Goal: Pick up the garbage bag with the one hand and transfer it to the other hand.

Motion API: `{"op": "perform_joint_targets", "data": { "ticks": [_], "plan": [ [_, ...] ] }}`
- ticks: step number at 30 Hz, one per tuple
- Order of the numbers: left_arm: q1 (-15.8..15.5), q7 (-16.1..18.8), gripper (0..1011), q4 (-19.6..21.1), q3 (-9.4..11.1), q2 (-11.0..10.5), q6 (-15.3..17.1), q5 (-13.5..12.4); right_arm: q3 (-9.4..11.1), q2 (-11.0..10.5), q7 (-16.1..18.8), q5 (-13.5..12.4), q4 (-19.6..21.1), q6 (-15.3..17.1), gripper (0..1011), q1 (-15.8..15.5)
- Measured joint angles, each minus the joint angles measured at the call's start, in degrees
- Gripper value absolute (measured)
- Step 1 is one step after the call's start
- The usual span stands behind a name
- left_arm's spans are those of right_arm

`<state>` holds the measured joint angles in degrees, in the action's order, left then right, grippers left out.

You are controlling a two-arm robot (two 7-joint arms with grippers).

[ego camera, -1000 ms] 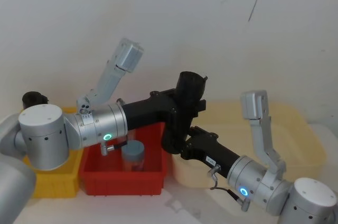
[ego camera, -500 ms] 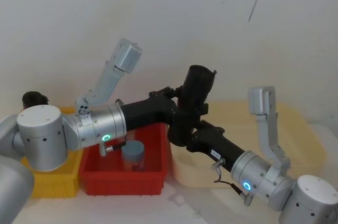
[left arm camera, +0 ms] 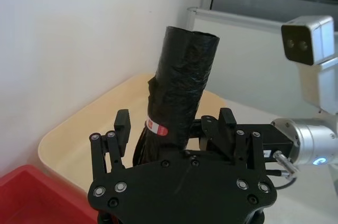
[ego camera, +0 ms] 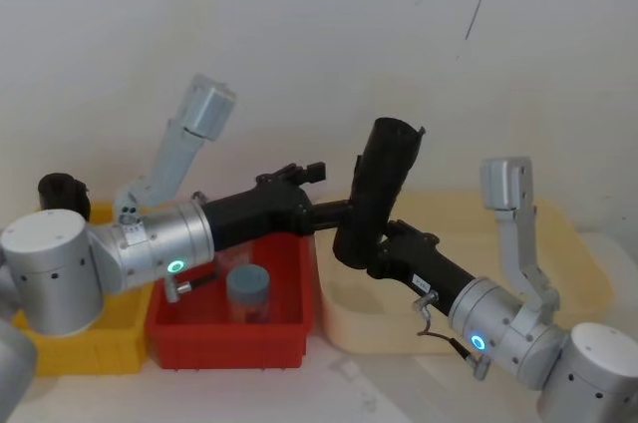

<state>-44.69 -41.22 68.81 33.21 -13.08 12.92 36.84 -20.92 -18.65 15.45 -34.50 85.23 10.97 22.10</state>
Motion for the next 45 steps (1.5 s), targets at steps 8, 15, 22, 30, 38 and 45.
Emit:
{"op": "perform_joint_targets", "data": {
  "ticks": [8, 15, 22, 30, 38, 45],
  "plan": [
    [2.87, 1.66, 1002, 3.09, -2.74, -1.54, 0.37, 2.97, 0.45, -0.51, -0.12, 1.11, -1.76, 0.38, 477, 0.82],
    [5.77, 3.80, 1001, 6.30, -5.43, -3.14, 1.19, 5.53, 0.85, -1.01, -0.49, 2.42, -3.53, 0.70, 477, 1.98],
    [9.12, 7.98, 1002, 9.69, -8.06, -4.87, 2.40, 7.38, 1.18, -1.60, -0.53, 3.28, -4.67, 1.37, 477, 3.04],
    [12.16, 13.67, 1002, 12.33, -10.08, -6.10, 3.61, 8.22, 2.28, -1.61, -0.64, 3.47, -5.85, 2.31, 477, 4.39],
    [14.37, 18.33, 1002, 13.81, -11.33, -6.82, 4.46, 8.44, 3.31, -1.51, -1.27, 3.67, -6.45, 2.81, 477, 5.28],
    [15.45, 21.08, 1001, 14.41, -11.78, -7.20, 4.91, 8.49, 4.22, -1.62, -1.42, 3.88, -6.42, 2.94, 556, 5.51]
  ]
}}
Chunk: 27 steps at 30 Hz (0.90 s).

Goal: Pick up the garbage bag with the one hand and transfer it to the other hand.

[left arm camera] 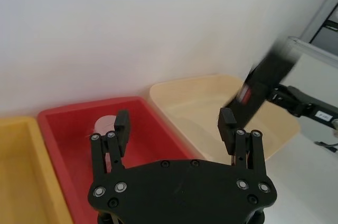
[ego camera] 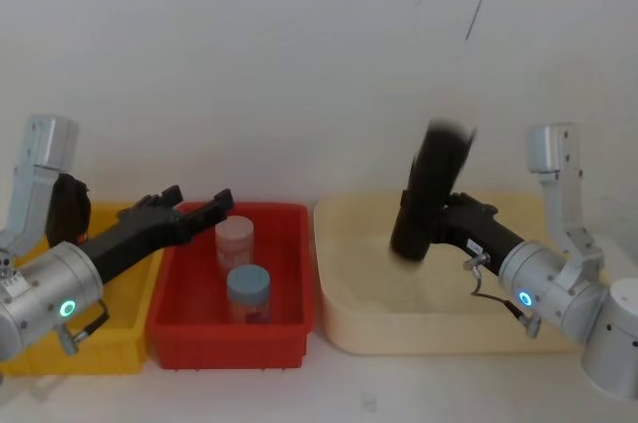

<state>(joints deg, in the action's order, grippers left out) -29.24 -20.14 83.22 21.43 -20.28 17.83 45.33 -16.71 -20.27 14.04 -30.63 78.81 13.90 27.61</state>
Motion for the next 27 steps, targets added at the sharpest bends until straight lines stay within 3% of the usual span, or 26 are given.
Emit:
{"op": "perform_joint_targets", "data": {
  "ticks": [6, 9, 10, 14, 27],
  "plan": [
    [0.64, 1.57, 1001, 0.33, -0.28, -0.23, 0.24, 0.05, 0.60, -0.09, -0.08, 0.41, 0.39, -0.26, 762, 0.09],
    [0.79, 1.93, 1001, 0.42, -0.34, -0.28, 0.30, 0.06, 0.72, -0.10, -0.07, 0.53, 0.56, -0.31, 816, 0.17],
    [0.93, 2.31, 1002, 0.48, -0.40, -0.32, 0.36, 0.07, 0.81, -0.10, 0.01, 0.69, 0.74, -0.46, 886, 0.24],
    [1.08, 2.69, 1002, 0.57, -0.47, -0.37, 0.41, 0.07, 0.91, -0.06, 0.18, 1.13, 1.10, -1.10, 975, 0.42],
    [1.34, 3.35, 1002, 0.69, -0.57, -0.45, 0.52, 0.07, 0.35, 0.07, 1.62, 3.84, 4.02, -5.10, 1001, 1.46]
  ]
}}
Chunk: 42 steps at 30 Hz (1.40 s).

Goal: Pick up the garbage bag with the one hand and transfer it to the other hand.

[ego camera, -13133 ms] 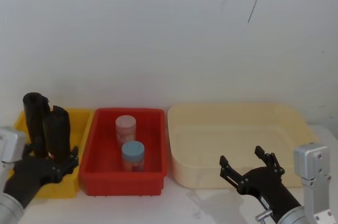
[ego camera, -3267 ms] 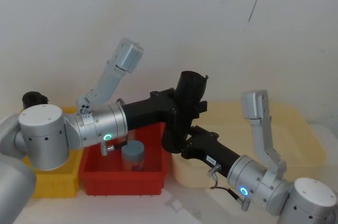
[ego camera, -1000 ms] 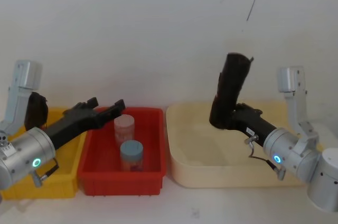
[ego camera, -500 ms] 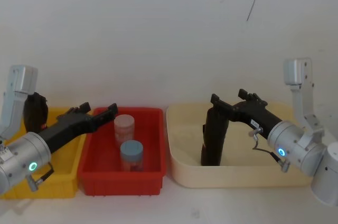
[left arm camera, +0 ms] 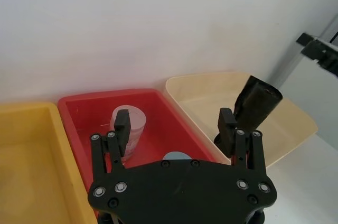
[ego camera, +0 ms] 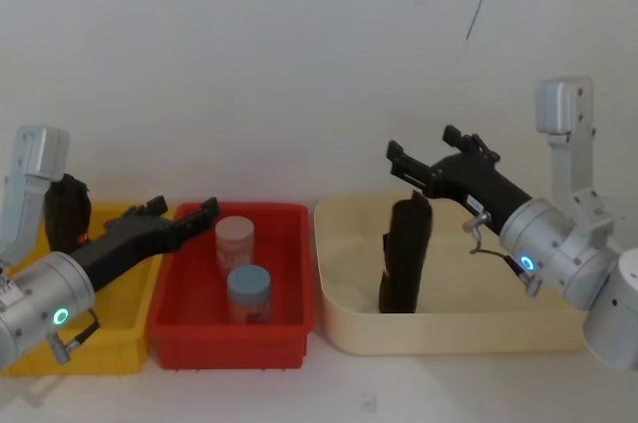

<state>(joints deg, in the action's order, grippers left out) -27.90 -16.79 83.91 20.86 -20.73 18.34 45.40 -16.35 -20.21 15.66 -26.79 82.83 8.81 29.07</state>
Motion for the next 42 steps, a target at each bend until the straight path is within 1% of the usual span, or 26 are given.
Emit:
{"op": "perform_joint_targets", "data": {
  "ticks": [6, 11, 17, 18, 20, 23, 24, 26, 33, 37, 42],
  "plan": [
    [0.03, 0.12, 1001, 0.03, -0.03, -0.02, 0.03, 0.00, -0.97, -0.06, 1.79, 0.42, 1.70, -0.51, 1001, 0.02],
    [0.06, 0.19, 1001, 0.06, -0.05, -0.04, 0.04, 0.00, -2.28, -0.20, 3.47, 0.53, 3.04, -0.43, 1001, 0.02],
    [0.09, 0.25, 1001, 0.08, -0.05, -0.05, 0.04, -0.01, -4.76, -0.17, 5.79, 0.66, 4.33, 0.92, 1001, 0.41],
    [0.09, 0.25, 1001, 0.08, -0.05, -0.05, 0.04, -0.01, -5.52, -0.13, 6.29, 0.71, 4.53, 1.47, 1001, 0.60],
    [0.10, 0.27, 1001, 0.08, -0.05, -0.05, 0.04, -0.01, -6.19, -0.09, 6.71, 0.82, 4.71, 2.05, 1001, 0.80],
    [0.11, 0.29, 1001, 0.08, -0.05, -0.05, 0.04, -0.01, -8.11, 0.03, 7.53, 1.28, 5.13, 3.82, 1001, 1.50],
    [0.11, 0.29, 1002, 0.08, -0.05, -0.05, 0.04, -0.01, -8.11, 0.03, 7.53, 1.28, 5.13, 3.82, 1001, 1.50],
    [0.12, 0.31, 1002, 0.08, -0.05, -0.05, 0.04, 0.00, -9.57, 0.17, 7.88, 1.71, 5.31, 5.13, 1001, 2.15],
    [0.12, 0.33, 1002, 0.08, -0.05, -0.05, 0.04, -0.01, -11.90, 0.63, 7.91, 2.68, 5.35, 8.18, 1001, 3.40],
    [0.12, 0.33, 1002, 0.08, -0.05, -0.05, 0.04, -0.01, -12.64, 1.07, 7.35, 3.14, 5.25, 9.81, 1001, 3.93],
    [0.12, 0.33, 1001, 0.07, -0.04, -0.04, 0.03, -0.01, -13.02, 1.74, 6.02, 3.62, 5.02, 11.85, 1001, 4.35]
  ]
}}
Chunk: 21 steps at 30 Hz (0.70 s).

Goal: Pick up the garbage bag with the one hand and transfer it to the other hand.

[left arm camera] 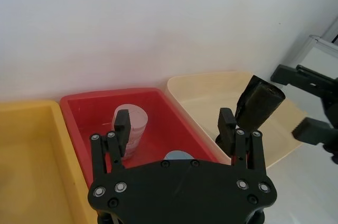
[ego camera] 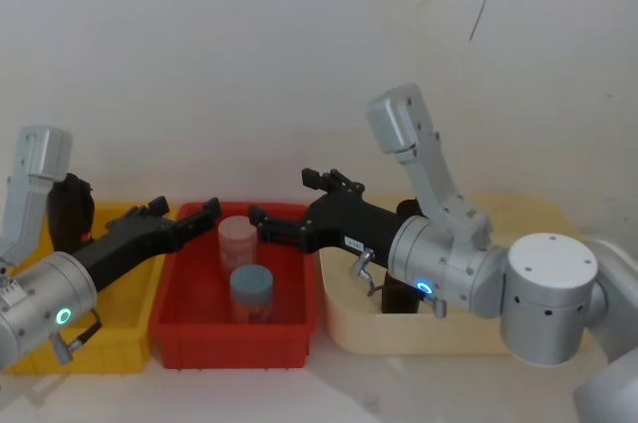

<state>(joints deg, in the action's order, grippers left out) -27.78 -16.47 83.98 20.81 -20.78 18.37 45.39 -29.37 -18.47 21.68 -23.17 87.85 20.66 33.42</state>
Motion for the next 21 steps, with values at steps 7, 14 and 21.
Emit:
{"op": "perform_joint_targets", "data": {
  "ticks": [7, 14, 21],
  "plan": [
    [0.00, 0.00, 1001, 0.00, 0.00, 0.00, 0.00, 0.00, -0.45, 0.87, -1.82, 0.76, -0.80, 3.13, 1001, 0.64],
    [0.00, -0.01, 1002, 0.00, 0.00, 0.00, 0.00, 0.00, -1.21, 1.22, -2.27, 1.56, -1.94, 5.15, 1001, 1.13],
    [0.00, -0.01, 1002, 0.00, 0.00, 0.00, 0.00, 0.00, -2.30, 1.29, -1.79, 2.37, -3.03, 6.77, 1001, 1.63]
  ]
}}
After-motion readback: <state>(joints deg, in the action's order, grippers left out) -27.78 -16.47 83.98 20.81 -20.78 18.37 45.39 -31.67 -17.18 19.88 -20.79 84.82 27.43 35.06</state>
